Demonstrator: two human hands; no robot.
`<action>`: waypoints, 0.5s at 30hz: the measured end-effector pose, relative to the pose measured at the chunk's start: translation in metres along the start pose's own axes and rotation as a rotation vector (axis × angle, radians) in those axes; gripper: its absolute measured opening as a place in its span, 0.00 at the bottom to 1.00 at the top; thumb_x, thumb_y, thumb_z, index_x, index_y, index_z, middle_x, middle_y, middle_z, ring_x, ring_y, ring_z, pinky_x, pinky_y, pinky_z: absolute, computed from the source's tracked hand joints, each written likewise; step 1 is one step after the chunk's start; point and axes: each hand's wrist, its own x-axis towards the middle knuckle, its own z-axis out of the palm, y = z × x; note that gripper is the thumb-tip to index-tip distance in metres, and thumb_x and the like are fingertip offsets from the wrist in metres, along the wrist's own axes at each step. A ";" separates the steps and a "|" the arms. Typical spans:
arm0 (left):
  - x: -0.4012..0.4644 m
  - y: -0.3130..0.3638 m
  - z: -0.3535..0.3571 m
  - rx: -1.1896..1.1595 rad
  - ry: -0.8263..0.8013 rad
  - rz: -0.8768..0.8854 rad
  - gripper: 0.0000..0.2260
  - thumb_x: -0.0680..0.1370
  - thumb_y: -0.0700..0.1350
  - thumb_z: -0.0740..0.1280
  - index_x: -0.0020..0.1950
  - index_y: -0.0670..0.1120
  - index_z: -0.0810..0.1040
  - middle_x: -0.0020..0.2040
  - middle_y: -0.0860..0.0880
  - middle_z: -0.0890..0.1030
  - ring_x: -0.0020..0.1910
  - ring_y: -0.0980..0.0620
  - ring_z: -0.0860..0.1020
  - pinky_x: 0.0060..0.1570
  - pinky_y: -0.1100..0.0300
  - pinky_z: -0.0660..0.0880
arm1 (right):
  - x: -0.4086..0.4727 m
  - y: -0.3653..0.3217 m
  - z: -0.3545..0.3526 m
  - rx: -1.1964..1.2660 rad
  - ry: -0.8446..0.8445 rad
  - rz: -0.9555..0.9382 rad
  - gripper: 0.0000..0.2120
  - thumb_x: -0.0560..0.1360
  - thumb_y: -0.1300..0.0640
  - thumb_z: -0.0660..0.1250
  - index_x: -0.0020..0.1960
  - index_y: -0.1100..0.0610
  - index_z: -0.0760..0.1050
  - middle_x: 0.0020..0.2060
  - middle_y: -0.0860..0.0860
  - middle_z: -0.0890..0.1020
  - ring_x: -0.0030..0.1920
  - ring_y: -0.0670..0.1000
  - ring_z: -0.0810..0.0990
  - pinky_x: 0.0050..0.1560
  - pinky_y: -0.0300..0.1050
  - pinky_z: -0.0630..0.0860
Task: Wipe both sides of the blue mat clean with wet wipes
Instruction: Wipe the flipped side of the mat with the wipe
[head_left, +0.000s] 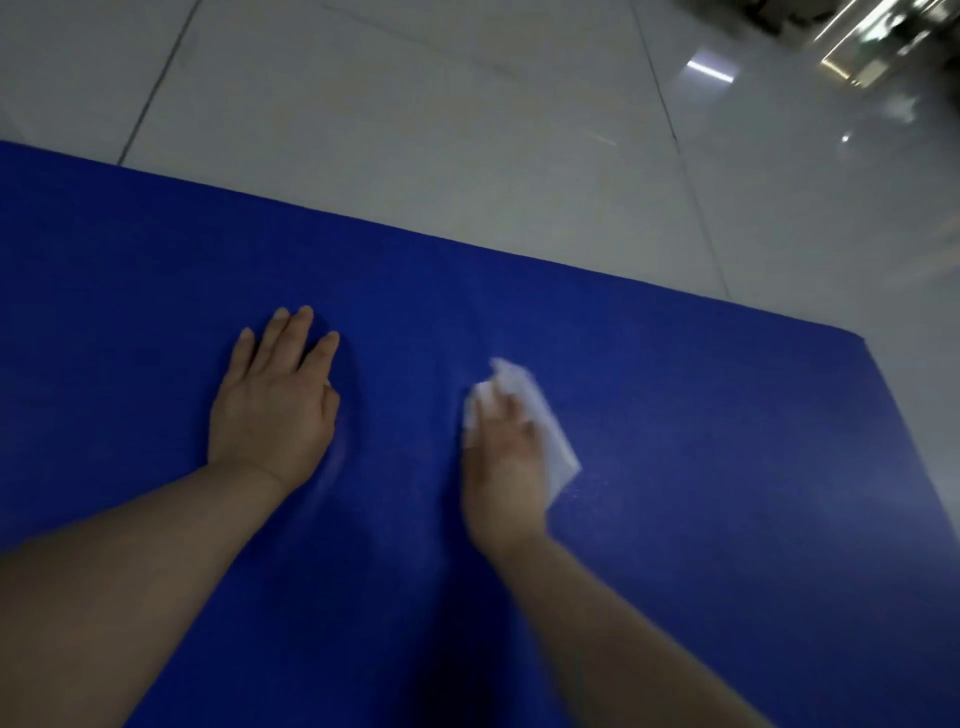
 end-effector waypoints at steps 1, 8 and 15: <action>-0.002 0.008 0.000 -0.015 -0.006 0.003 0.21 0.78 0.40 0.60 0.72 0.39 0.69 0.76 0.40 0.61 0.76 0.42 0.57 0.74 0.48 0.46 | -0.021 -0.026 0.013 -0.019 -0.066 -0.165 0.23 0.78 0.59 0.53 0.72 0.59 0.65 0.71 0.56 0.67 0.72 0.57 0.64 0.70 0.53 0.61; -0.051 0.097 0.027 -0.107 -0.108 0.126 0.23 0.77 0.45 0.56 0.72 0.43 0.69 0.76 0.41 0.61 0.76 0.43 0.59 0.73 0.48 0.50 | -0.052 0.084 -0.004 -0.047 0.115 0.252 0.22 0.82 0.56 0.46 0.74 0.59 0.61 0.75 0.53 0.60 0.75 0.54 0.58 0.74 0.51 0.57; -0.048 0.101 0.030 0.002 -0.211 0.138 0.29 0.77 0.51 0.42 0.79 0.47 0.48 0.79 0.45 0.41 0.78 0.47 0.40 0.73 0.52 0.35 | -0.067 0.036 0.022 -0.086 -0.060 -0.236 0.24 0.80 0.58 0.49 0.75 0.58 0.58 0.75 0.54 0.61 0.75 0.54 0.59 0.75 0.52 0.55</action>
